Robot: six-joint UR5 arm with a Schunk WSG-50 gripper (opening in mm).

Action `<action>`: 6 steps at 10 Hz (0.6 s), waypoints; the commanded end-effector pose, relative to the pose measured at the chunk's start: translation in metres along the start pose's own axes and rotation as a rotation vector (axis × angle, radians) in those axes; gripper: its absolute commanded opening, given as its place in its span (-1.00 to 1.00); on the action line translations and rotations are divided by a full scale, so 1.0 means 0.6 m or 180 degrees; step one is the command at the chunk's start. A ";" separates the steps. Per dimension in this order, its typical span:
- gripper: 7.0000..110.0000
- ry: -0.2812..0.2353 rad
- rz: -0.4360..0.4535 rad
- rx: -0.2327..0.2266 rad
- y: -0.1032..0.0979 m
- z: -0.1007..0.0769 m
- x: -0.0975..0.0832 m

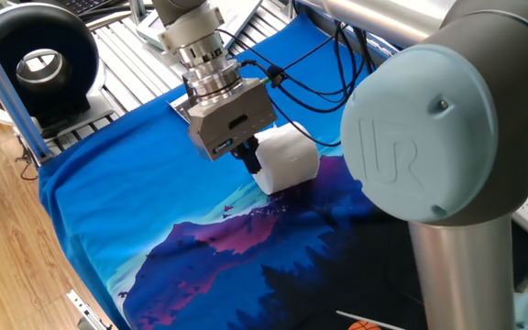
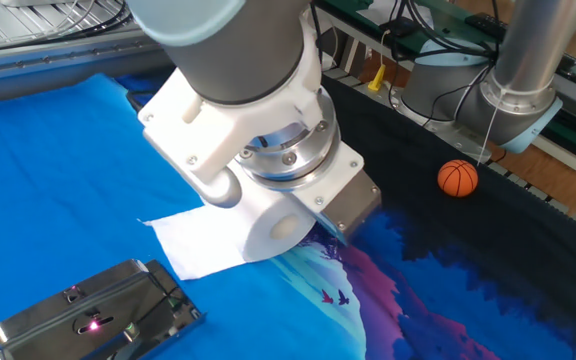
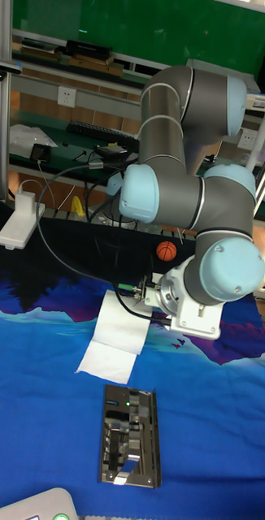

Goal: Put the toilet paper on its holder

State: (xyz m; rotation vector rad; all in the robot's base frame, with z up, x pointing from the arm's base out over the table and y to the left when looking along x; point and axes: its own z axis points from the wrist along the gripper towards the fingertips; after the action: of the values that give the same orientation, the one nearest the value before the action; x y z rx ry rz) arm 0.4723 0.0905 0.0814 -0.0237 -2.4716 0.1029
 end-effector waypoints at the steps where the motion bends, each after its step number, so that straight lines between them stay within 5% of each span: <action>1: -1.00 0.0017 0.0042 0.0107 -0.021 0.001 0.000; 6: -1.00 0.0062 0.0101 0.0178 -0.034 0.003 0.005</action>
State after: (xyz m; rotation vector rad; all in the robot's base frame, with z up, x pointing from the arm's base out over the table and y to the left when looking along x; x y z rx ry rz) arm 0.4700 0.0707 0.0820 -0.0313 -2.4539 0.1861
